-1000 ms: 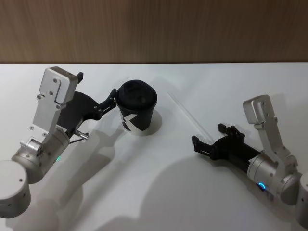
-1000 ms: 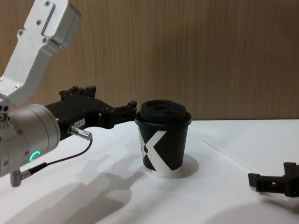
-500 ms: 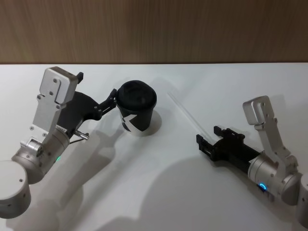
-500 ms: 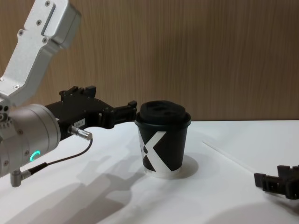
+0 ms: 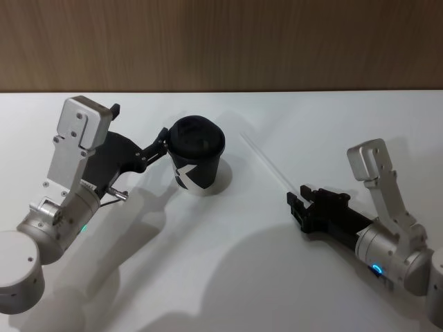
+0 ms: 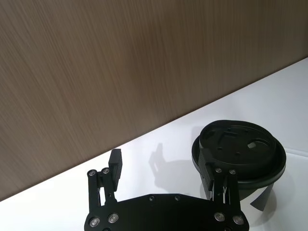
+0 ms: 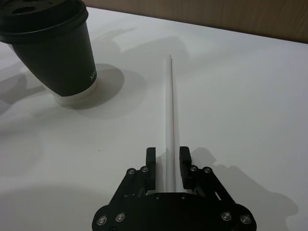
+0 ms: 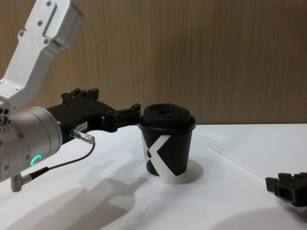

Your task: Pick up the straw with one hand, pass it to the other hand, and insert it into the cup.

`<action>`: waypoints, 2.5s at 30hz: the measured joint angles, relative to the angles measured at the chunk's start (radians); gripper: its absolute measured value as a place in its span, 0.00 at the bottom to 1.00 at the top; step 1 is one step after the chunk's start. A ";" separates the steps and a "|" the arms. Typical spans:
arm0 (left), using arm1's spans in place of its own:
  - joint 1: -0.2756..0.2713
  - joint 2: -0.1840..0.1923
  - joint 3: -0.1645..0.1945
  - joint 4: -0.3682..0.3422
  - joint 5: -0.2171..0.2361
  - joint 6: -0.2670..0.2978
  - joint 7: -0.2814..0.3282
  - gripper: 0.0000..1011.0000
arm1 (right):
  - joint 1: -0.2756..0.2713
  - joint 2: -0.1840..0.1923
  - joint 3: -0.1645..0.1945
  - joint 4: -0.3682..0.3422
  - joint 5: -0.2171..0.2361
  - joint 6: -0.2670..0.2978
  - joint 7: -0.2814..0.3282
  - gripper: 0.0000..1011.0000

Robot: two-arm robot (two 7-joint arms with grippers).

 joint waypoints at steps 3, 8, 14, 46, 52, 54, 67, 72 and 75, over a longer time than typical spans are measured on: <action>0.000 0.000 0.000 0.000 0.000 0.000 0.000 0.99 | 0.001 0.001 -0.002 0.001 0.001 0.000 0.001 0.28; 0.000 0.000 0.000 0.000 0.000 0.000 0.000 0.99 | 0.002 0.004 -0.007 0.001 0.005 0.000 0.005 0.24; 0.000 0.000 0.000 0.000 0.000 0.000 0.000 0.99 | 0.002 0.004 -0.012 0.002 0.005 -0.006 0.006 0.16; 0.000 0.000 0.000 0.000 0.000 0.000 0.000 0.99 | 0.010 -0.025 0.009 -0.013 -0.038 -0.091 -0.046 0.01; 0.000 0.000 0.000 0.000 0.000 0.000 0.000 0.99 | 0.025 -0.037 0.029 -0.020 -0.050 -0.133 -0.066 0.01; 0.000 0.000 0.000 0.000 0.000 0.000 0.000 0.99 | 0.034 -0.041 0.035 -0.021 -0.054 -0.152 -0.071 0.01; 0.000 0.000 0.000 0.000 0.000 0.000 0.000 0.99 | 0.100 -0.072 0.043 -0.012 -0.058 -0.278 -0.036 0.01; 0.000 0.000 0.000 0.000 0.000 0.000 0.000 0.99 | 0.123 -0.086 0.032 -0.011 -0.042 -0.313 -0.007 0.01; 0.000 0.000 0.000 0.000 0.000 0.000 0.000 0.99 | 0.136 -0.093 0.023 -0.011 -0.028 -0.332 0.015 0.01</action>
